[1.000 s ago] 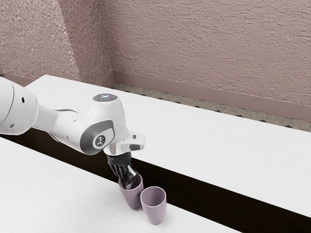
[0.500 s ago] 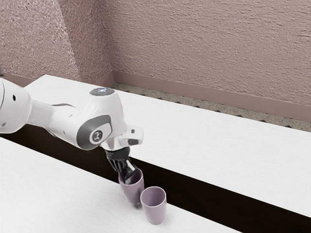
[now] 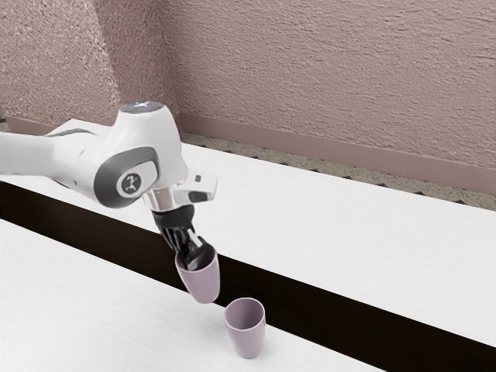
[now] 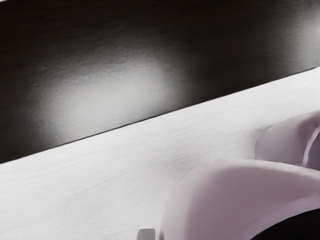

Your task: Place the left cup onto the right cup

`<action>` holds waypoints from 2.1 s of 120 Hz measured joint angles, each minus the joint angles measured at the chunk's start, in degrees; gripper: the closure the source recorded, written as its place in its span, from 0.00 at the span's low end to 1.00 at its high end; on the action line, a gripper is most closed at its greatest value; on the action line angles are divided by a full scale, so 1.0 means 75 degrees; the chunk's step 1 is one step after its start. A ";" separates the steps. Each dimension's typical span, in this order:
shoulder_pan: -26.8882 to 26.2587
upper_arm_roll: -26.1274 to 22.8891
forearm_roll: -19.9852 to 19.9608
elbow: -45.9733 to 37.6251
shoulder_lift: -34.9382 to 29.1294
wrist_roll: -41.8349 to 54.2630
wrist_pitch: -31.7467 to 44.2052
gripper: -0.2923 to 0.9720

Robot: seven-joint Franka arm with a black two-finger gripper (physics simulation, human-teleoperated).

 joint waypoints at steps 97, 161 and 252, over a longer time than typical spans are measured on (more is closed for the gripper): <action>-0.0024 -0.1012 -0.0501 0.0712 0.0035 0.0090 -0.0585 0.85; -0.0036 -0.1111 -0.0518 0.0735 0.0573 0.0085 -0.0031 0.85; -0.0046 -0.1080 -0.0473 0.0691 0.1128 0.0065 0.0185 0.85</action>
